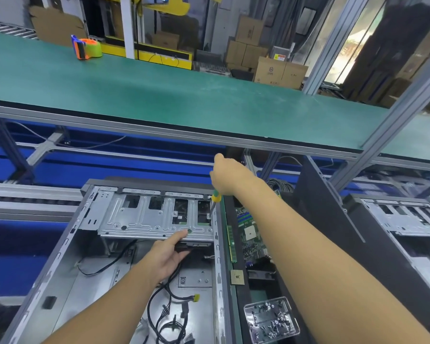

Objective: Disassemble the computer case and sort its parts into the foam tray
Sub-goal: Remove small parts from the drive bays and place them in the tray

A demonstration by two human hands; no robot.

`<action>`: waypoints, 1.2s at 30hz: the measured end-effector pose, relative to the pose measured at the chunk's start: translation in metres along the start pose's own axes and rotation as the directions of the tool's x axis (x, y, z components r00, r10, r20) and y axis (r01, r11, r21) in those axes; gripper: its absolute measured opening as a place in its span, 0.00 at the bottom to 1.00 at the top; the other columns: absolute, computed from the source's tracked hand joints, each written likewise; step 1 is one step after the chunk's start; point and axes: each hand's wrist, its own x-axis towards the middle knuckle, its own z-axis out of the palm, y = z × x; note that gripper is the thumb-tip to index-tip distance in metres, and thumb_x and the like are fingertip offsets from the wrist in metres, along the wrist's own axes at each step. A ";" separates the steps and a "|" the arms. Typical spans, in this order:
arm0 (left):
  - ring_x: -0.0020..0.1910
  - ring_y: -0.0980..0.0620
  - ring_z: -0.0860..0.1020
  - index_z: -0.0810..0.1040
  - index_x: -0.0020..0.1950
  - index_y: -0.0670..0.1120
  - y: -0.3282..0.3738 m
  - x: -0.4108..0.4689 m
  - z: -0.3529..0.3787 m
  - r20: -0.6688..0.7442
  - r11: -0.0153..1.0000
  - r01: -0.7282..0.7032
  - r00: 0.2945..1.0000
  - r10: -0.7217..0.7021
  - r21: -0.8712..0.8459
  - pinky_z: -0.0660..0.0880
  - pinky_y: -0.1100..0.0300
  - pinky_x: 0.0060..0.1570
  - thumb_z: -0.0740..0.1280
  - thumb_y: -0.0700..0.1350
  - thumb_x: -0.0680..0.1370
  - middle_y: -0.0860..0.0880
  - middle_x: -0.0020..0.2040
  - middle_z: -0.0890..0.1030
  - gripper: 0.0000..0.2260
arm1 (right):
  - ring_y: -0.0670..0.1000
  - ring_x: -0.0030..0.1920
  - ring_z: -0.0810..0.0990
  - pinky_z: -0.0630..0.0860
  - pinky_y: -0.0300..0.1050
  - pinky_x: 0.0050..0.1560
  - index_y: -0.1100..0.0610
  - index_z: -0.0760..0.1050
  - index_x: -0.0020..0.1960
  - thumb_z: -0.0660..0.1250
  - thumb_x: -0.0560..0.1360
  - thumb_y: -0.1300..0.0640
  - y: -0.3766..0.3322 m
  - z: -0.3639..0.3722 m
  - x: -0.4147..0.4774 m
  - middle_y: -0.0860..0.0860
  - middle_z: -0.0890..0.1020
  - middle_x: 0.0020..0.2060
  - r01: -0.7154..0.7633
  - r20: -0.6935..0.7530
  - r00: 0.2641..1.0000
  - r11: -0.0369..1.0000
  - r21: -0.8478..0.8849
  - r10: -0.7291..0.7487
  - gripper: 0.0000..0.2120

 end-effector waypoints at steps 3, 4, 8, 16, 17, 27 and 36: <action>0.52 0.44 0.84 0.77 0.59 0.33 0.001 0.000 -0.001 0.005 1.000 0.005 1.000 -0.005 0.001 0.79 0.52 0.49 0.71 0.37 0.76 0.37 0.54 0.84 0.14 | 0.57 0.48 0.73 0.73 0.56 0.46 0.55 0.64 0.66 0.59 0.78 0.64 0.002 -0.013 -0.003 0.56 0.76 0.52 0.038 0.183 0.981 0.987 0.156 -0.067 0.18; 0.53 0.44 0.84 0.77 0.59 0.33 0.001 0.000 -0.001 0.006 1.000 0.006 1.000 -0.007 0.003 0.79 0.52 0.50 0.72 0.37 0.76 0.37 0.54 0.84 0.14 | 0.57 0.48 0.74 0.73 0.56 0.45 0.52 0.62 0.69 0.60 0.78 0.63 0.003 -0.014 -0.004 0.57 0.77 0.53 0.034 0.206 0.976 0.985 0.171 -0.070 0.21; 0.53 0.44 0.84 0.76 0.61 0.33 0.000 0.000 -0.001 0.014 1.000 0.008 1.000 -0.008 0.000 0.79 0.51 0.50 0.71 0.37 0.76 0.38 0.54 0.84 0.15 | 0.63 0.57 0.75 0.69 0.53 0.46 0.56 0.54 0.77 0.57 0.82 0.41 0.000 -0.005 -0.005 0.60 0.72 0.63 -0.097 0.042 0.994 0.994 -0.048 0.099 0.30; 0.53 0.43 0.84 0.76 0.61 0.33 -0.001 0.004 -0.005 0.027 1.000 0.021 0.999 -0.021 -0.003 0.78 0.51 0.52 0.73 0.37 0.75 0.37 0.55 0.84 0.18 | 0.56 0.43 0.71 0.70 0.51 0.39 0.56 0.63 0.67 0.58 0.82 0.61 0.003 -0.008 0.002 0.54 0.74 0.48 0.076 0.106 0.991 0.993 0.095 -0.086 0.14; 0.54 0.43 0.84 0.76 0.62 0.33 -0.001 0.005 -0.006 0.023 1.000 0.020 1.000 -0.020 -0.002 0.78 0.50 0.53 0.73 0.38 0.74 0.37 0.55 0.84 0.18 | 0.55 0.42 0.70 0.68 0.50 0.37 0.54 0.62 0.67 0.58 0.80 0.63 0.003 -0.011 0.001 0.53 0.73 0.46 0.095 0.152 0.982 0.990 0.106 -0.110 0.16; 0.52 0.43 0.84 0.77 0.60 0.33 -0.002 0.007 -0.007 0.027 1.000 0.017 1.000 -0.017 -0.011 0.82 0.53 0.44 0.75 0.39 0.69 0.37 0.54 0.84 0.22 | 0.59 0.48 0.75 0.76 0.52 0.46 0.56 0.70 0.66 0.53 0.86 0.56 -0.002 -0.002 0.000 0.55 0.73 0.49 0.039 0.003 0.999 0.953 -0.299 -0.039 0.13; 0.53 0.44 0.84 0.76 0.61 0.33 -0.003 0.010 -0.009 0.025 1.000 0.014 1.000 -0.014 -0.010 0.81 0.53 0.46 0.73 0.38 0.74 0.38 0.54 0.84 0.17 | 0.58 0.50 0.78 0.76 0.53 0.48 0.57 0.58 0.75 0.62 0.81 0.49 0.001 -0.011 -0.003 0.58 0.78 0.61 0.006 0.170 0.985 1.000 0.004 -0.007 0.26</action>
